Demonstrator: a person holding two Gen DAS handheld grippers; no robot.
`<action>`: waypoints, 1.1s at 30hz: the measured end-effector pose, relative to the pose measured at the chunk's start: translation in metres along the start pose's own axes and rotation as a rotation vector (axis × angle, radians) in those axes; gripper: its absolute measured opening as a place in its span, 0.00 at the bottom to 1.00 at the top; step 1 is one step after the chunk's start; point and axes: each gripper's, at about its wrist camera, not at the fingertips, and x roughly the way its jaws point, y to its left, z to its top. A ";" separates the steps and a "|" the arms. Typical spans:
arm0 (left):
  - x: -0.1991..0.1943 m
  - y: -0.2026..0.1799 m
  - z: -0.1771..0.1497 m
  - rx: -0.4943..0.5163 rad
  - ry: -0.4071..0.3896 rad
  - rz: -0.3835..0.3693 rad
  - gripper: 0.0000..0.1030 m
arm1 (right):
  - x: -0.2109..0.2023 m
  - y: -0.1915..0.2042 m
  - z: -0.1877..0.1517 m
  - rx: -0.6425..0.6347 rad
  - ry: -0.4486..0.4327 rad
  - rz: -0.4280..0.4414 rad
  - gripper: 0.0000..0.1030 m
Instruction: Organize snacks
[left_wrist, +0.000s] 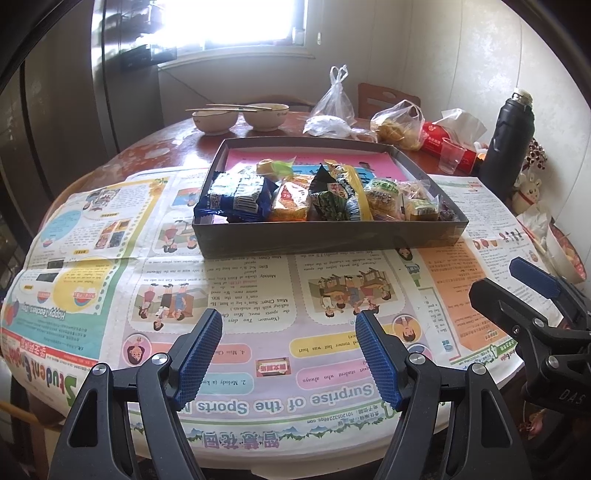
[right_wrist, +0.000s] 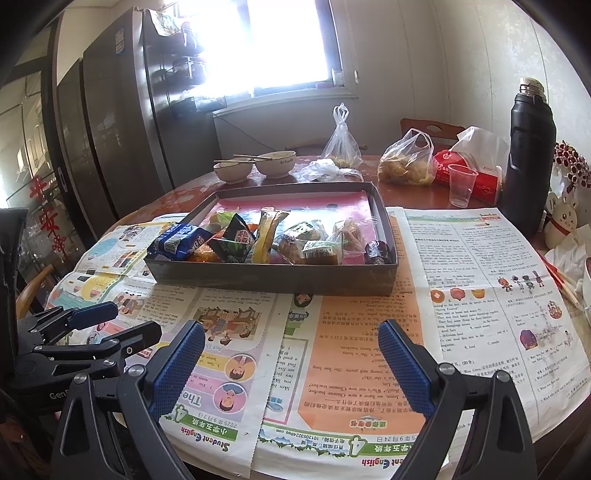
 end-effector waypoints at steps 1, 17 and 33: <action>0.000 0.000 0.000 0.000 0.001 0.000 0.74 | 0.000 0.000 0.000 0.000 0.002 0.001 0.92; 0.002 0.000 -0.001 -0.003 0.011 -0.002 0.74 | 0.002 -0.001 -0.001 0.002 0.011 -0.013 0.92; 0.002 0.001 -0.001 -0.005 0.015 -0.003 0.74 | 0.002 -0.001 -0.001 0.000 0.014 -0.013 0.92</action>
